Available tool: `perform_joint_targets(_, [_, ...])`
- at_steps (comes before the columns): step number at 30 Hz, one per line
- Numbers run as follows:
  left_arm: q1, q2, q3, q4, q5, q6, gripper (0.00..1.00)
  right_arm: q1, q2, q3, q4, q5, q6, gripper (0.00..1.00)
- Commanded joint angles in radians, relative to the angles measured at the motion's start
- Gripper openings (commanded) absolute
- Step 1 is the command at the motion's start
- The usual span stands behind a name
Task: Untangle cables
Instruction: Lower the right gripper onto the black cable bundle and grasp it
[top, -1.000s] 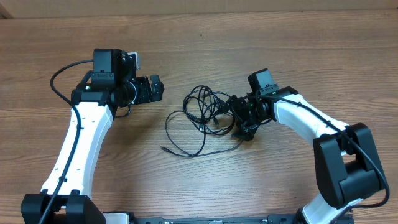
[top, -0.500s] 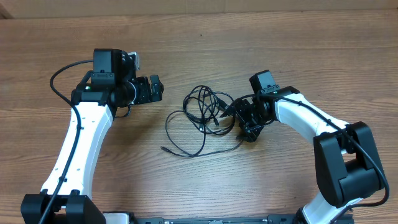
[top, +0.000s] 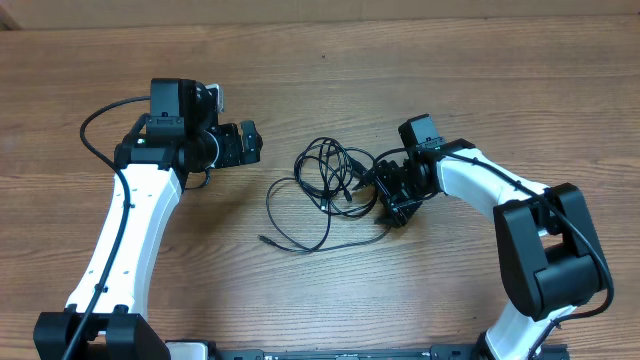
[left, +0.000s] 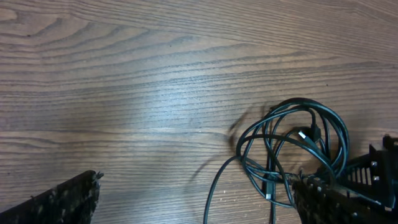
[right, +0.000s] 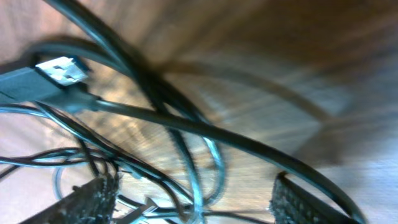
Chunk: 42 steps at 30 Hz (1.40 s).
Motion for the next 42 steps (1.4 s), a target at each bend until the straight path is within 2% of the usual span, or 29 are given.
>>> perform_joint_targets(1, [-0.005, 0.007, -0.001, -0.005, -0.017, -0.021, 1.0, -0.001, 0.024, 0.015, 0.05, -0.098, -0.003, 0.73])
perform_joint_targets(3, [-0.005, 0.007, -0.001, -0.005, -0.018, -0.021, 0.99, -0.001, 0.024, 0.015, 0.075, -0.146, -0.003, 0.68])
perform_joint_targets(6, [-0.005, 0.007, -0.001, -0.005, -0.018, -0.021, 1.0, -0.001, 0.024, 0.015, 0.072, -0.146, -0.003, 0.56])
perform_joint_targets(10, [-0.005, 0.007, -0.001, -0.005, -0.018, -0.021, 0.99, -0.001, 0.024, 0.015, 0.071, -0.145, -0.003, 0.31])
perform_joint_targets(13, [-0.005, 0.007, -0.001, -0.005, -0.02, -0.021, 0.99, -0.001, 0.024, 0.015, 0.071, -0.143, -0.003, 0.16])
perform_joint_targets(23, [-0.005, 0.007, -0.001, -0.005, -0.032, -0.021, 1.0, 0.005, 0.024, 0.015, 0.038, -0.097, -0.028, 0.3])
perform_joint_targets(28, [-0.005, 0.007, -0.001, -0.01, -0.036, -0.021, 1.0, 0.005, 0.024, 0.015, 0.041, -0.048, -0.03, 0.31])
perform_joint_targets(31, [-0.005, 0.007, -0.001, -0.011, -0.036, -0.021, 0.99, 0.005, 0.024, 0.015, 0.05, -0.045, -0.03, 0.2])
perform_joint_targets(32, [-0.005, 0.007, -0.001, -0.011, -0.036, -0.021, 1.0, 0.005, 0.024, 0.015, 0.053, -0.045, -0.031, 0.1])
perform_joint_targets(34, [-0.005, 0.007, -0.001, -0.012, -0.037, -0.021, 1.0, 0.005, 0.025, 0.015, 0.056, -0.049, -0.03, 0.05])
perform_joint_targets(39, [-0.005, 0.008, -0.002, -0.013, -0.039, -0.021, 1.0, 0.005, 0.024, 0.015, 0.056, -0.056, -0.032, 0.04])
perform_joint_targets(42, [-0.005, 0.008, -0.001, -0.018, -0.039, -0.021, 0.99, -0.003, 0.024, 0.016, 0.074, -0.056, -0.087, 0.04])
